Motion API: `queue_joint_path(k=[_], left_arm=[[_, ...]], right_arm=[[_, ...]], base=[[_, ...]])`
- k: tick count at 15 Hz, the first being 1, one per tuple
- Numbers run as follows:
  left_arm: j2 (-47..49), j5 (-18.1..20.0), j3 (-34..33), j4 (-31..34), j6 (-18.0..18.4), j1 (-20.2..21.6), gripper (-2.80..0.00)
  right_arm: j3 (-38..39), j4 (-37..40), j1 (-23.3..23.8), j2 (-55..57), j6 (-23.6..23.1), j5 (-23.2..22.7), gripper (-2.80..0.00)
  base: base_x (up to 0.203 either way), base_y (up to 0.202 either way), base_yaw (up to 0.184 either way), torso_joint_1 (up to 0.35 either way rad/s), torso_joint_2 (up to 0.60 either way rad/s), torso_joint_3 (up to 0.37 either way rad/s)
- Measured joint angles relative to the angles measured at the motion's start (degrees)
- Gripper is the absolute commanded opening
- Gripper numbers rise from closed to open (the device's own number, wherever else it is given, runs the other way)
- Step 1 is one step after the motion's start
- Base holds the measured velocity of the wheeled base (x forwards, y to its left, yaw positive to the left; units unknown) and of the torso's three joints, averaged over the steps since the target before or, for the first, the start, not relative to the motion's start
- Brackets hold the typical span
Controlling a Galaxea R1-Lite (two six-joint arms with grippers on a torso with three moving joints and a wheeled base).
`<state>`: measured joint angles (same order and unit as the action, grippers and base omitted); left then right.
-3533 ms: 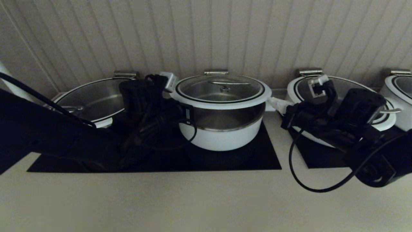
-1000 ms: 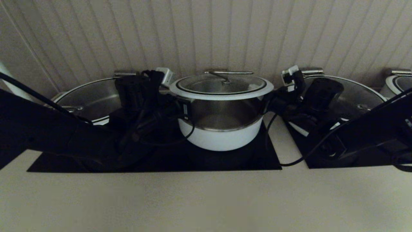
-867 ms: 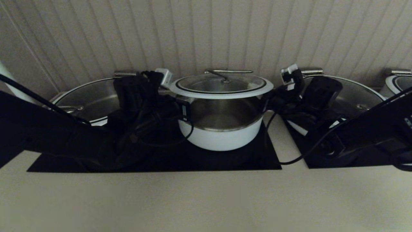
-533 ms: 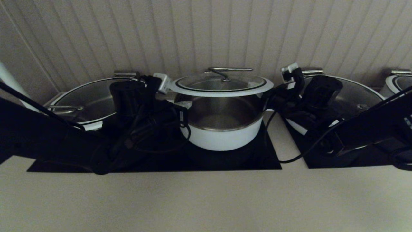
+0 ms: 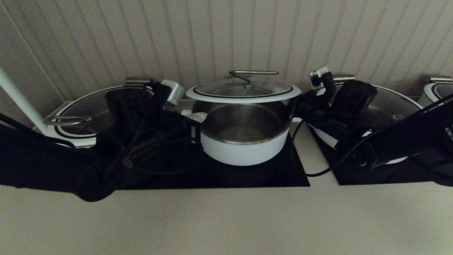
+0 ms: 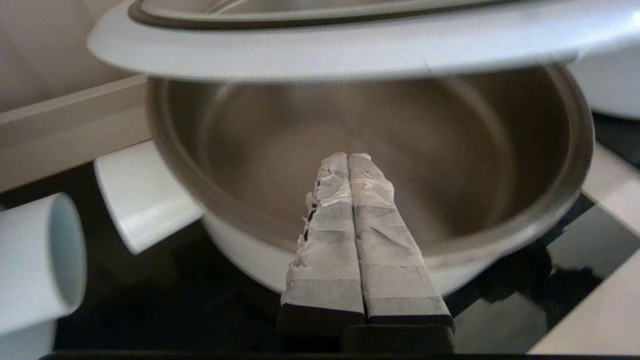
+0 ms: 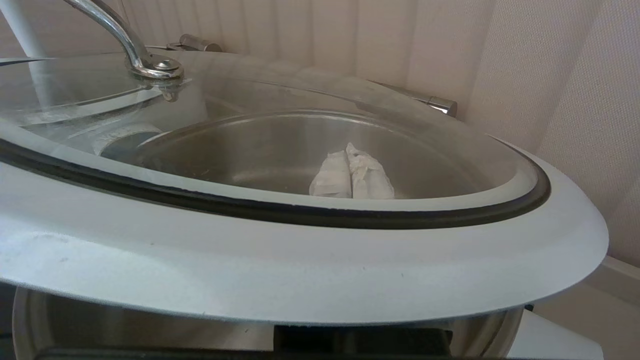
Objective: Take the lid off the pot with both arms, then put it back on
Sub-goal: Open the pot lid completely
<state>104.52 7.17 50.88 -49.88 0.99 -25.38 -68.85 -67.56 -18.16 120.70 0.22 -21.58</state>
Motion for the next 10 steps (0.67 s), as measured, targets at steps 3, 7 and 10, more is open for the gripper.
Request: queue_joint_path(k=[3,7,10], left_arm=[[-2.9,-0.2,-3.3,0.0,1.3,0.1,-2.80],[-8.8,-0.5,-9.3,-0.1,6.9,3.2,-2.80],[-15.0,-0.5,-14.9,-0.1,9.9,8.6,-2.80]], right_arm=[[-0.1,0.0,0.0,0.0,0.0,-0.1,-2.80],[-0.4,0.0,0.1,0.0,0.0,-0.1,-2.80],[-1.2,0.1,0.1,0.0,0.0,-0.1,-2.80]], base=[[0.000,0.000,0.000,0.000,0.00,0.000],[0.000,0.000,0.000,0.000,0.00,0.000],[0.000,0.000,0.000,0.000,0.00,0.000]])
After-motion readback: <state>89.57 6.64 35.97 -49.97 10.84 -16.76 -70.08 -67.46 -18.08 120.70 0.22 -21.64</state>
